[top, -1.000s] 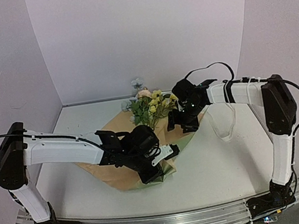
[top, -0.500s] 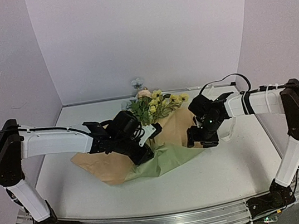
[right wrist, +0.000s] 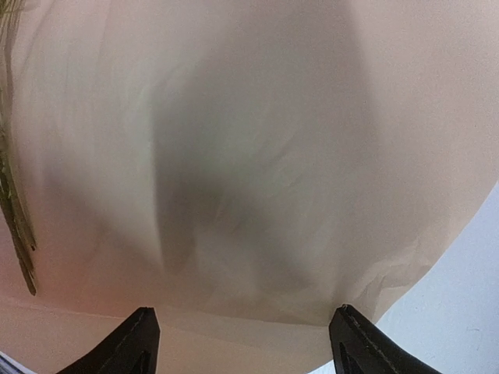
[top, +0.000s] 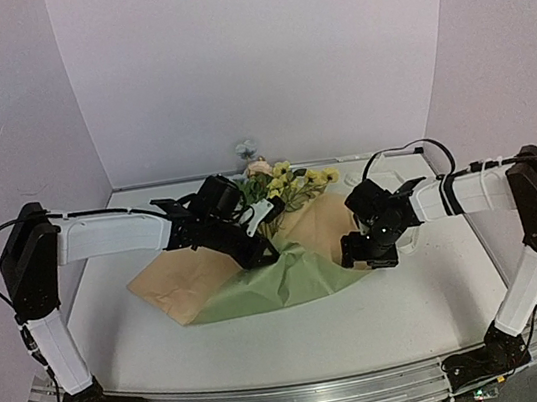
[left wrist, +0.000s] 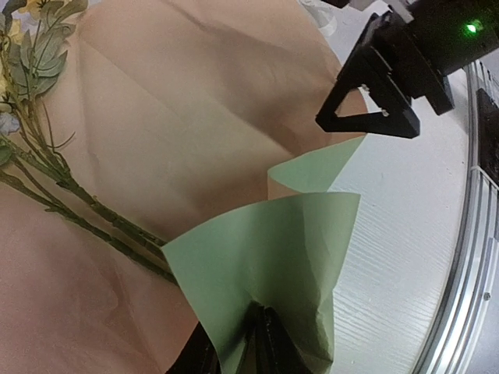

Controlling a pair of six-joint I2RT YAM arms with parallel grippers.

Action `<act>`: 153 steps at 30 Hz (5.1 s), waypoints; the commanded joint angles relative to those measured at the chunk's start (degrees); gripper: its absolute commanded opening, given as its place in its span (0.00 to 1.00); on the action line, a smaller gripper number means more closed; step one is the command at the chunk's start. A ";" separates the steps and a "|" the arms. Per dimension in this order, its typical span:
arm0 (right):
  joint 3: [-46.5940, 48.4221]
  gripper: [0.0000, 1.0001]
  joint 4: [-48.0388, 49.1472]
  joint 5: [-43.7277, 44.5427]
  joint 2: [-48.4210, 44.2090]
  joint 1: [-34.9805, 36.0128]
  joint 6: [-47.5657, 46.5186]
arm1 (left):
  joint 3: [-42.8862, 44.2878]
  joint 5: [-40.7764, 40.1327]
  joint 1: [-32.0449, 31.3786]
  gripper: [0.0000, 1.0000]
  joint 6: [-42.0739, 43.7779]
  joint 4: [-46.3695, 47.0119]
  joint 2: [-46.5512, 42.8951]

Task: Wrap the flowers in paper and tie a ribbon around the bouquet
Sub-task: Fold the bottom corner of the flattened wrapping paper at the center of the board, then press the fold line of the 1/4-folded wrapping paper.

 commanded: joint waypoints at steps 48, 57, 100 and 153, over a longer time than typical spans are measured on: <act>8.96 0.92 21.97 -20.34 7.58 -4.60 -16.62 | 15.54 5.21 9.59 0.05 2.31 1.76 17.53; 14.04 0.73 23.02 -27.58 13.58 -4.56 -15.97 | 16.20 5.03 9.59 0.05 2.54 1.49 17.77; 10.70 0.00 20.28 -5.04 15.58 -0.18 -3.75 | -9.93 23.11 11.08 0.47 -43.13 17.49 -3.45; 20.93 0.00 11.90 -7.93 18.95 2.38 -4.19 | -2.17 9.26 20.76 0.54 -30.78 -11.20 -6.81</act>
